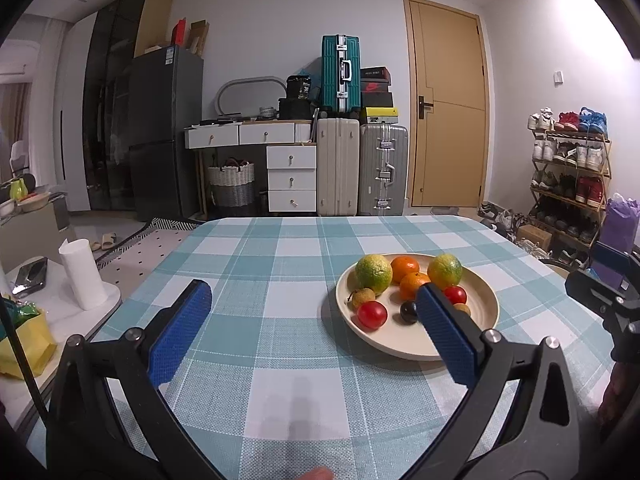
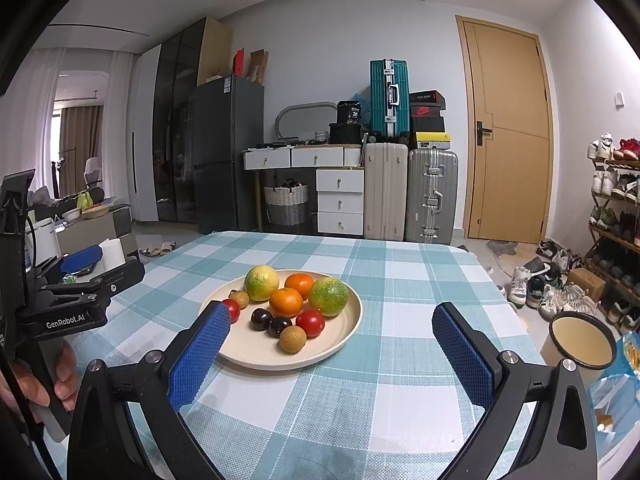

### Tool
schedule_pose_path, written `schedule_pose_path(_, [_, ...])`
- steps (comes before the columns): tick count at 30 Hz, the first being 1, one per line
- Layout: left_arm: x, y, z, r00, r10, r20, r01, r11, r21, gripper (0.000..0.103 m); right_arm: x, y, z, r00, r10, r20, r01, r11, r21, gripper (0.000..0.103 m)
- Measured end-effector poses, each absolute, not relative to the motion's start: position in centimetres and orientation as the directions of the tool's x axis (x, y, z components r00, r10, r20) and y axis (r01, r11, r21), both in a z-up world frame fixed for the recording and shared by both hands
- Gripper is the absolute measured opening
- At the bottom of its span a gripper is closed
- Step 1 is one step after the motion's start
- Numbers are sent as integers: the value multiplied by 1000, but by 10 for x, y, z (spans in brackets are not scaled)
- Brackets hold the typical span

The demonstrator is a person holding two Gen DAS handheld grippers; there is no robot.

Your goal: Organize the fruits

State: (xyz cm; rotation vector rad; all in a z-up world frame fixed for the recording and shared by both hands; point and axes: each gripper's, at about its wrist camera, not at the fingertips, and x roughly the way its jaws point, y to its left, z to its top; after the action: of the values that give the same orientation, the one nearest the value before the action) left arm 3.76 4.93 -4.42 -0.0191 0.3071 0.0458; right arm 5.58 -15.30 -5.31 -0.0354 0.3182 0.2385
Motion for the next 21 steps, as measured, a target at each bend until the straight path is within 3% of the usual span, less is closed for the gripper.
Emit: schedule_pose_path(21, [38,51,-44,952,46,-303,-52,999,-13,102,56,-153,-54,922,227,-314,-238,971,4,103])
